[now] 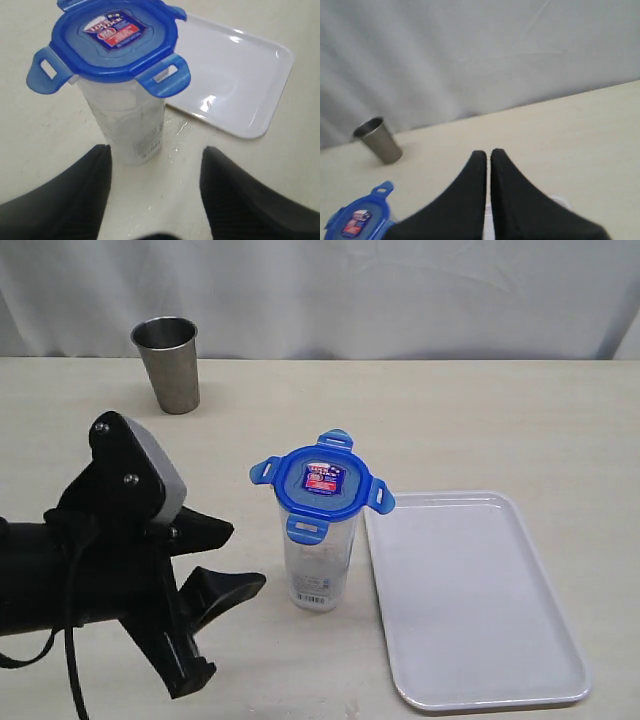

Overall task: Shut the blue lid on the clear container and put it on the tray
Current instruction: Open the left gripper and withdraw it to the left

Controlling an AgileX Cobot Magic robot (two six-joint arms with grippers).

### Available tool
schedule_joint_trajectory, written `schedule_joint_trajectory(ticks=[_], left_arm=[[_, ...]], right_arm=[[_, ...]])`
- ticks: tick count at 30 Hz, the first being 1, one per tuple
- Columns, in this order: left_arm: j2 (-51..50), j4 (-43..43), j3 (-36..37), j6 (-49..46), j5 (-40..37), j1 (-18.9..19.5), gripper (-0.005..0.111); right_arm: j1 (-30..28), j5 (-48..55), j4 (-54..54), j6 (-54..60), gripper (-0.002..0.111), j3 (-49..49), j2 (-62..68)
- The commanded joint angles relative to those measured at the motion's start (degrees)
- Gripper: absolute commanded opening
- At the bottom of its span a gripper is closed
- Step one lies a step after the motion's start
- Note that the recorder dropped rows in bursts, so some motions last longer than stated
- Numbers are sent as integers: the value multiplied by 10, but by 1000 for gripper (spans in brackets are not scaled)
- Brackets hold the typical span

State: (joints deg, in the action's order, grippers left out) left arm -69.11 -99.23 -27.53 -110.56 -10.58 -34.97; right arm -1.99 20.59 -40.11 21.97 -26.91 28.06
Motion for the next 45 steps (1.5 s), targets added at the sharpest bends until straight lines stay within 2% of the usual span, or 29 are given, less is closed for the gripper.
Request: schedule_joint_trajectory(ticks=[1,5,7,8,10,14,16,17,18,19,20,21,27,28,31,33,36,45], left_arm=[[-52,-7,2,-86,-18,11,52],[-132,-7,-2,-122,-21,11,54],[-191,-7,-21,-122,-1,11,66],[-205,-7,-31,-122,18,11,70],[-233,1,-42,-122,51,11,75],[-233,41,-62,-122,54,19,75],[-216,41,-63,-122,34,61,75],[-203,42,-57,-122,-4,99,75],[-198,42,-54,-122,-21,117,75],[-185,43,-46,-122,-68,170,75],[-182,43,-43,-122,-110,199,75],[-177,43,-41,-122,-177,256,75],[-177,19,-41,-122,-439,451,75],[-177,12,-41,-122,-506,508,75],[-177,-2,-41,-122,-593,578,75],[-177,-7,-45,-122,-594,613,75],[-177,-7,-67,-122,-594,630,75],[-177,-7,-148,-122,-594,617,75]], right_arm=[[2,100,-196,236,8,-68,103],[2,168,-191,252,25,-128,174],[2,191,-188,249,39,-165,221],[2,191,-188,247,42,-174,233],[2,185,-188,247,45,-183,254],[2,128,-188,247,45,-191,311],[2,98,-184,248,45,-191,332],[2,94,-181,249,45,-197,348],[2,94,-179,249,45,-201,352],[2,96,-179,249,45,-211,365],[2,97,-179,249,45,-218,370],[2,106,-179,248,45,-234,380],[2,162,-179,242,45,-291,406],[2,184,-179,252,45,-309,411],[2,221,-179,252,45,-342,417],[2,267,-179,236,45,-382,429],[2,301,-179,224,45,-413,441],[2,273,-179,238,45,-421,445]])
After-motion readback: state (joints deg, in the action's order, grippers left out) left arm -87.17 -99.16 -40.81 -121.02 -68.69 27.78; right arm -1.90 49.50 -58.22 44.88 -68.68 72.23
